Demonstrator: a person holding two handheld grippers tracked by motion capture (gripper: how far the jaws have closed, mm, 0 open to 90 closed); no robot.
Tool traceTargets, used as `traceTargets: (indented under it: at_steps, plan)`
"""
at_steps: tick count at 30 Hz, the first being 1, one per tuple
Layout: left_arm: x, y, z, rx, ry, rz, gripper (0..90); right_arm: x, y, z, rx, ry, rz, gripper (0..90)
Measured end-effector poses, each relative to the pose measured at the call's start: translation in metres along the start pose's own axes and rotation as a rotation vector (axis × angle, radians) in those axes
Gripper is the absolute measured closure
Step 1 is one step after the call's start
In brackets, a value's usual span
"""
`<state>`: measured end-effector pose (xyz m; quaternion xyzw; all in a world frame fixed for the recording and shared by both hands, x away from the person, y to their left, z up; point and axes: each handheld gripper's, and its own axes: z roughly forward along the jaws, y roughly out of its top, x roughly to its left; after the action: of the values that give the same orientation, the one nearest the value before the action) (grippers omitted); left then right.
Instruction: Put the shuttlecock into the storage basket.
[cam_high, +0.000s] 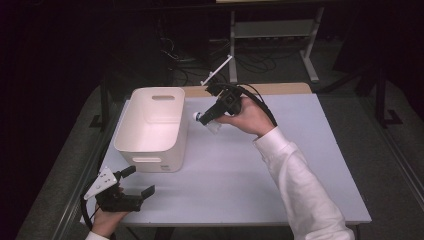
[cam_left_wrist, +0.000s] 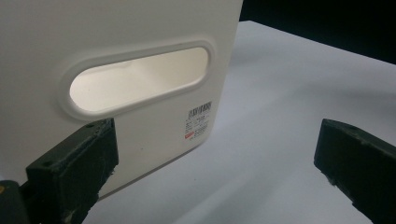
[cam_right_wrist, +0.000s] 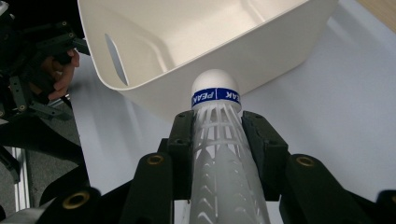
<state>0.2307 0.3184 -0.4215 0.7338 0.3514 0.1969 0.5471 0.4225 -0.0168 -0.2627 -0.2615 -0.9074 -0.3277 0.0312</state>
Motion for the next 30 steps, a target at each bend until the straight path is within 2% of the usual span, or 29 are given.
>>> traceTargets:
  at_steps: [12, 19, 20, 26, 30]
  plan:
    - [0.000, 0.000, 0.000, 0.001, -0.001, -0.007, 0.0, 0.009, 0.015, 0.003, -0.003, 0.006, -0.018, 64.3]
    - [0.001, 0.000, 0.000, 0.001, 0.001, 0.009, 0.0, 0.012, 0.022, 0.006, -0.004, 0.018, -0.019, 64.2]
    - [-0.001, 0.000, 0.000, 0.001, 0.000, -0.016, 0.0, 0.012, 0.023, 0.007, -0.006, 0.017, -0.024, 64.2]
    - [-0.001, 0.000, 0.000, -0.006, -0.001, -0.023, 0.0, 0.016, 0.029, 0.011, -0.004, 0.027, -0.027, 64.2]
    - [0.000, 0.000, 0.000, 0.002, -0.002, -0.011, 0.0, 0.021, 0.034, 0.015, -0.002, 0.038, -0.039, 64.2]
